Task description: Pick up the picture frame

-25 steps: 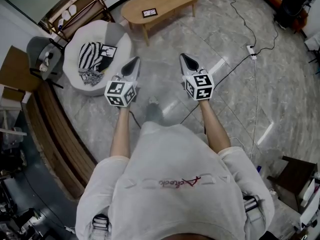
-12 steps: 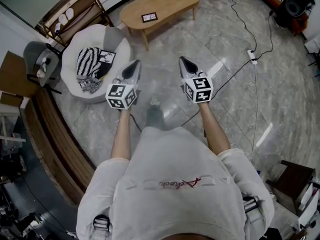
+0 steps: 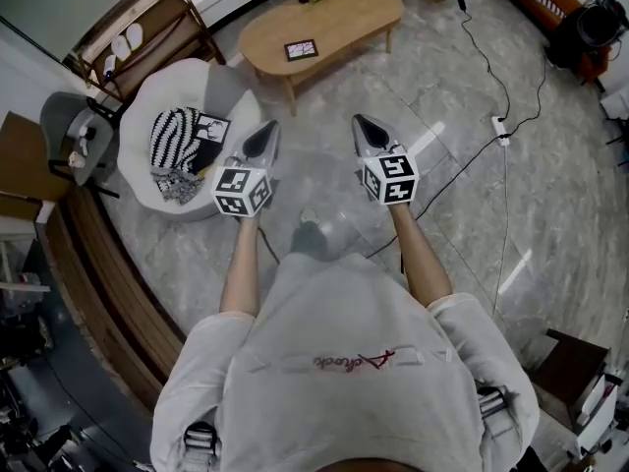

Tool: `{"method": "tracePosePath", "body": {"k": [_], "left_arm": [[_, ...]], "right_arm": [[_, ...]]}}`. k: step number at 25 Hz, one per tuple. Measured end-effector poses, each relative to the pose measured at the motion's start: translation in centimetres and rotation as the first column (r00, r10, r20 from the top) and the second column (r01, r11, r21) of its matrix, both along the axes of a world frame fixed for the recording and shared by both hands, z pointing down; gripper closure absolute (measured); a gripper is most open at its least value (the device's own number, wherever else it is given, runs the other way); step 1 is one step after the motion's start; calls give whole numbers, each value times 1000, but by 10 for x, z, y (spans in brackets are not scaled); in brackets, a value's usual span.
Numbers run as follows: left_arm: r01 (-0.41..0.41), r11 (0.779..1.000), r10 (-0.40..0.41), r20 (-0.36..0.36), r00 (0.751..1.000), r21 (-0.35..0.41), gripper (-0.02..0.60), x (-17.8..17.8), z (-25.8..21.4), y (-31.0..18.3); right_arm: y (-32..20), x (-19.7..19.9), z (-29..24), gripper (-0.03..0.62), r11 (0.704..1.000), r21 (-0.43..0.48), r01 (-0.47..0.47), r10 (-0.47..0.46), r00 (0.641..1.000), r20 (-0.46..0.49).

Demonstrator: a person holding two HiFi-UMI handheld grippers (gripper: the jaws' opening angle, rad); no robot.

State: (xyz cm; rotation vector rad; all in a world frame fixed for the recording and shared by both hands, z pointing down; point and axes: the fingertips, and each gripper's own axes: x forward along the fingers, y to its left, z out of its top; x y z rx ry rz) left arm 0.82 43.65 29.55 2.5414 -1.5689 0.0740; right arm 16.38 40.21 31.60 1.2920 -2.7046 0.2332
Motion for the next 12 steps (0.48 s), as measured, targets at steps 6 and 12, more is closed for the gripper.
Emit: {"method": "tracePosePath", "body": {"k": [6,12], "left_arm": [[-3,1000,3,-7,1000,-12,581,-34,-2,-66],[8,1000,-8,-18,1000,-18,581,-74,-4,-124]], "right_arm": [[-66,-38,0,588,1000,-22,4,-4,1000,-5],[-123,-81,2,588,999,-44,18,-18,1000,-12]]}}
